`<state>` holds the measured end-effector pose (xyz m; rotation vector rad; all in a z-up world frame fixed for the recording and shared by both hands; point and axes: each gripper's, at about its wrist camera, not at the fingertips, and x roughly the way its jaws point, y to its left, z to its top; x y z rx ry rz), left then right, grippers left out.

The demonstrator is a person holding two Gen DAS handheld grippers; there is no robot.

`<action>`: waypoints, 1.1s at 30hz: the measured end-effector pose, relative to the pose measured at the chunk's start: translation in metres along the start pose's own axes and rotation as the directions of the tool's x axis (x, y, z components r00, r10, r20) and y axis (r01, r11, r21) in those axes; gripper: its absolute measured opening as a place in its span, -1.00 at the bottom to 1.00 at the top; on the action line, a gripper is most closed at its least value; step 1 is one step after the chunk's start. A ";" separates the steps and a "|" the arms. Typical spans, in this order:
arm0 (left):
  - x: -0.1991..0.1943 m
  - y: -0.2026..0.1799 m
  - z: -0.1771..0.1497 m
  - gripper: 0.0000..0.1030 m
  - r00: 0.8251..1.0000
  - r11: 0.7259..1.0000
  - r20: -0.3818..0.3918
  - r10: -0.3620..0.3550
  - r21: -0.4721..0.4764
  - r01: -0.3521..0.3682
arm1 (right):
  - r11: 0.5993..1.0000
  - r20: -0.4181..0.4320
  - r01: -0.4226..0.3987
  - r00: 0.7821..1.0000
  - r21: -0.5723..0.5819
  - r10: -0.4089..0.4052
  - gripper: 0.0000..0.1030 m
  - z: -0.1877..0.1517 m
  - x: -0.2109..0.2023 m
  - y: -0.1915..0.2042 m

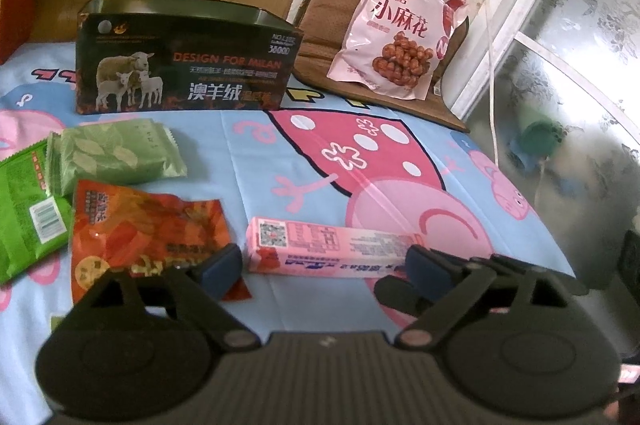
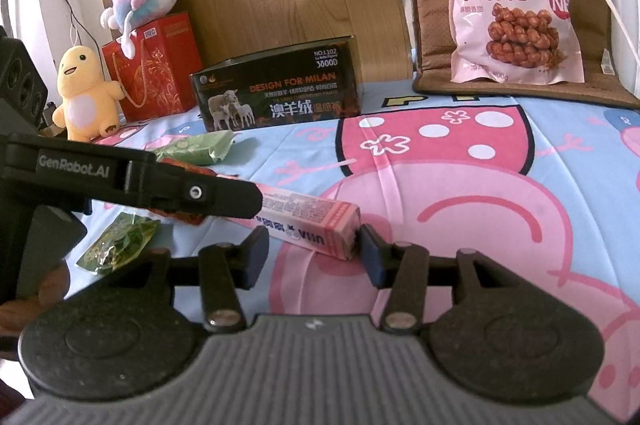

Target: Organize snacks

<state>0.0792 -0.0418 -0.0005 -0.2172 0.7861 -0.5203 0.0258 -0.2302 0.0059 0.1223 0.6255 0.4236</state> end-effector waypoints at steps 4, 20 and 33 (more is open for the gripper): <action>0.000 0.001 -0.001 0.84 1.000 1.000 0.003 -0.011 0.000 0.011 | 1.000 0.000 -0.001 1.000 0.005 0.001 0.02 0.000 0.000 0.000; -0.003 0.009 -0.003 0.89 0.996 0.996 0.034 -0.077 -0.036 0.078 | 0.999 -0.005 0.016 1.000 -0.034 -0.016 0.10 0.002 0.003 0.005; -0.007 0.017 0.000 0.58 0.995 0.995 0.051 -0.084 -0.057 0.086 | 0.998 0.007 0.049 0.999 -0.038 -0.048 -0.09 0.001 0.002 0.007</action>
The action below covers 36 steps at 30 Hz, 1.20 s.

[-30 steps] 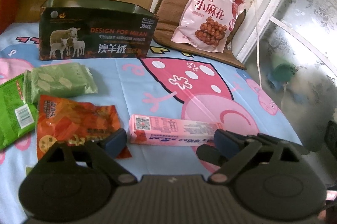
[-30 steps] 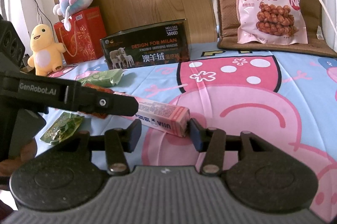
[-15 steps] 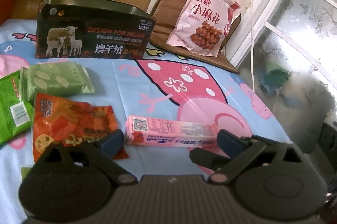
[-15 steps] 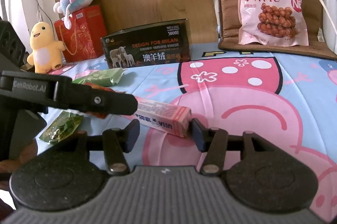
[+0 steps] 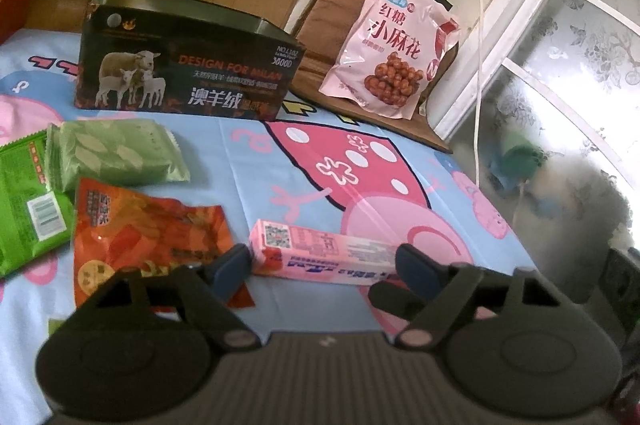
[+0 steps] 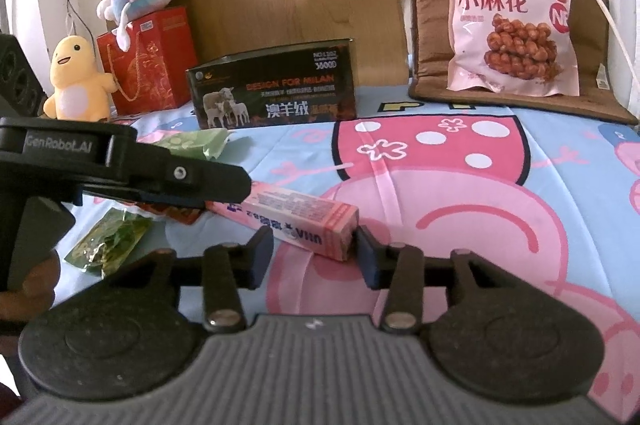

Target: Organize snacks

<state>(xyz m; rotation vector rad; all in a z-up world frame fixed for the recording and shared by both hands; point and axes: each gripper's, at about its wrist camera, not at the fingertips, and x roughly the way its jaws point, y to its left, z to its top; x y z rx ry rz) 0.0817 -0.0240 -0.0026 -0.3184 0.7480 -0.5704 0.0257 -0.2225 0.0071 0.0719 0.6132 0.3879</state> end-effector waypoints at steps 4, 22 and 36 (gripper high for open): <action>-0.005 -0.001 0.003 0.58 1.000 1.000 0.020 -0.008 -0.004 0.008 | 1.000 0.012 0.007 1.000 -0.012 -0.007 -0.10 0.001 -0.001 0.003; -0.008 0.022 0.116 0.60 0.983 1.000 0.183 0.029 0.000 -0.030 | 0.990 0.222 -0.013 0.974 -0.140 0.045 -0.10 0.101 0.042 0.000; -0.006 0.051 0.145 0.87 0.957 0.989 0.250 0.145 -0.015 -0.146 | 0.989 0.202 0.008 0.979 -0.150 0.022 0.37 0.131 0.104 0.001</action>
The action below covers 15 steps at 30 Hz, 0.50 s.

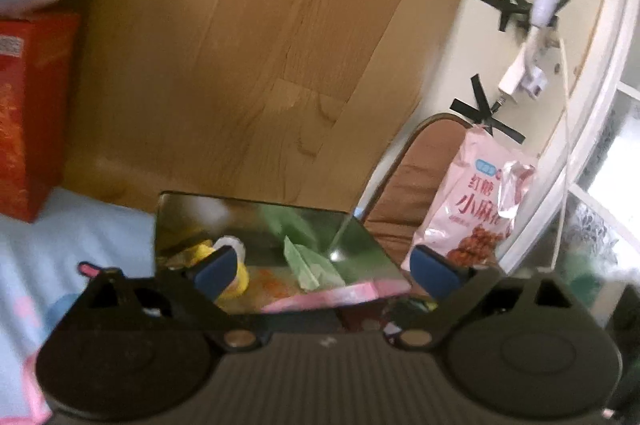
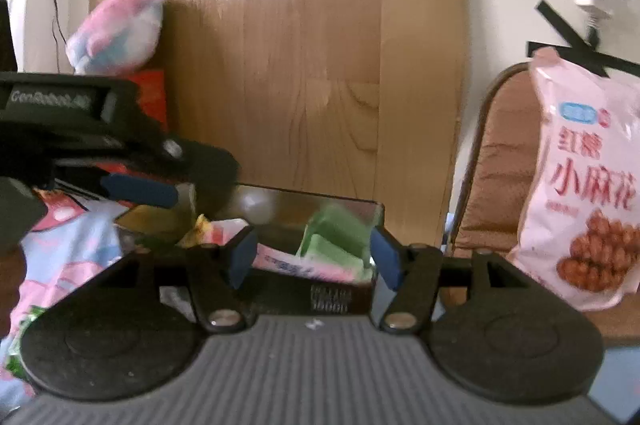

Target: Organize snacks

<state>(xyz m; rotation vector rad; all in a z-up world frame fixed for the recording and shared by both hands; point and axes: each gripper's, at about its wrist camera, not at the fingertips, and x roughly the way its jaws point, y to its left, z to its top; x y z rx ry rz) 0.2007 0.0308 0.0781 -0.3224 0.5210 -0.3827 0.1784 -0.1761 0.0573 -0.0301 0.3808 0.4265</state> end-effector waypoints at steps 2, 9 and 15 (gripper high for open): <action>-0.014 0.001 -0.009 0.87 0.999 0.999 -0.007 -0.040 0.000 0.040 | 0.999 0.012 -0.016 1.000 0.046 0.015 0.39 -0.010 -0.021 -0.002; -0.064 -0.007 -0.072 0.90 0.998 0.997 -0.004 -0.059 0.051 0.059 | 0.953 -0.005 -0.042 0.999 0.301 0.046 0.79 -0.063 -0.075 -0.009; -0.096 0.002 -0.108 0.90 0.999 0.999 0.028 0.016 0.050 -0.017 | 0.891 -0.056 0.033 0.998 0.453 -0.009 0.84 -0.082 -0.086 -0.010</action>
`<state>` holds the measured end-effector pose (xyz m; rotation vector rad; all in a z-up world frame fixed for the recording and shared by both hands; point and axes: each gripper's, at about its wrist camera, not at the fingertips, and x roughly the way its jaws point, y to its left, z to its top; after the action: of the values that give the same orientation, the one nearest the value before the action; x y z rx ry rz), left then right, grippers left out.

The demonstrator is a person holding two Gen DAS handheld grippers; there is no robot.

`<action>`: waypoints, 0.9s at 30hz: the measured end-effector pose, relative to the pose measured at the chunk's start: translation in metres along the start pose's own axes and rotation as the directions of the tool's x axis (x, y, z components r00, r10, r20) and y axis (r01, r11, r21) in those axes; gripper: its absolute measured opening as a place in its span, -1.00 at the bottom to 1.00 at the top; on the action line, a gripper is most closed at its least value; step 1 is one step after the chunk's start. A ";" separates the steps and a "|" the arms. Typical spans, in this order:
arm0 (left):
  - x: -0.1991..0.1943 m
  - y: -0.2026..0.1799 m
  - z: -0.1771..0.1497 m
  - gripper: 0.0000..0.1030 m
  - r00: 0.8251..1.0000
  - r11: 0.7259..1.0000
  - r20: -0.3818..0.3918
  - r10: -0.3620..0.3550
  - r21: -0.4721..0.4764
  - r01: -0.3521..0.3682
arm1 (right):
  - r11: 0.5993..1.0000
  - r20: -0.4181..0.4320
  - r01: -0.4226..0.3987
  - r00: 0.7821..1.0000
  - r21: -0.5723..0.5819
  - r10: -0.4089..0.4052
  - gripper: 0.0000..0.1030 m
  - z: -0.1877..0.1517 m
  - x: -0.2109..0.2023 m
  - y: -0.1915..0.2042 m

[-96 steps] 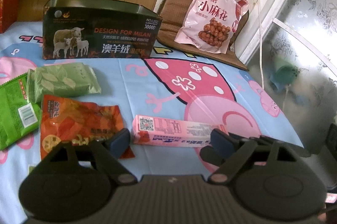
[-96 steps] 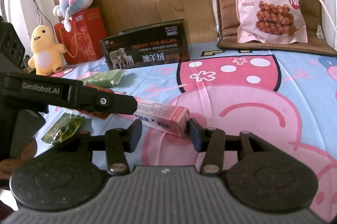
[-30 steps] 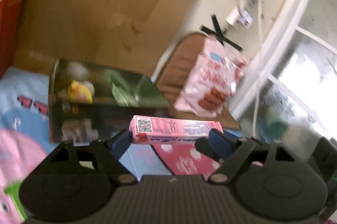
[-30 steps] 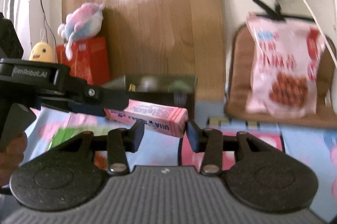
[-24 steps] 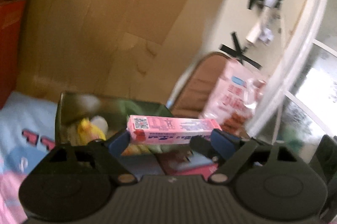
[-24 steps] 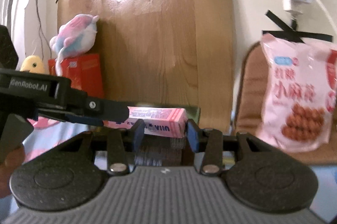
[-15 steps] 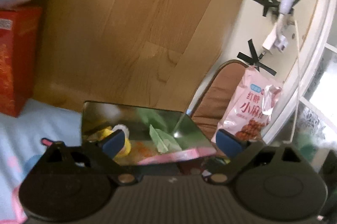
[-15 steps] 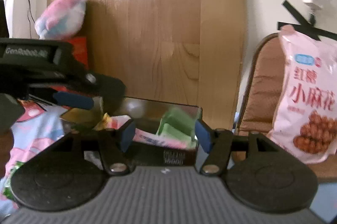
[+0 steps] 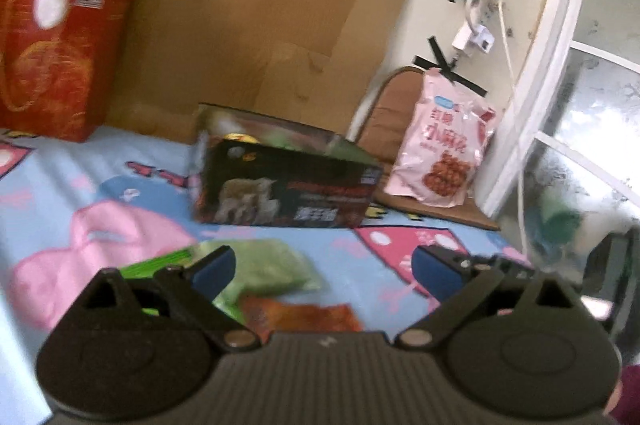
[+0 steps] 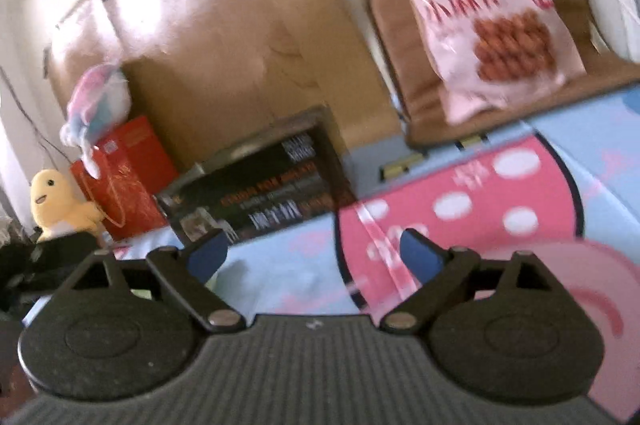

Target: Organize snacks

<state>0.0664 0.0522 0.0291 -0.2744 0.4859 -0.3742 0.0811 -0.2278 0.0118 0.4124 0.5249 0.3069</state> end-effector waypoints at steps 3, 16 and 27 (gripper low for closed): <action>-0.008 0.004 -0.009 0.92 0.998 0.998 0.021 0.053 0.017 -0.054 | 0.999 -0.038 -0.037 0.999 -0.001 0.037 0.84 0.000 0.004 0.005; -0.011 0.006 -0.022 0.94 0.997 0.998 0.039 0.062 0.025 -0.063 | 1.000 -0.133 -0.021 0.991 -0.002 0.021 0.86 -0.005 0.011 0.006; -0.012 0.009 -0.022 0.95 0.998 0.999 0.049 0.048 0.006 -0.048 | 1.000 -0.138 -0.012 0.990 -0.028 0.008 0.86 -0.005 0.013 0.009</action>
<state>0.0483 0.0618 0.0122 -0.2643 0.4425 -0.3217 0.0880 -0.2138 0.0063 0.3680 0.6529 0.3534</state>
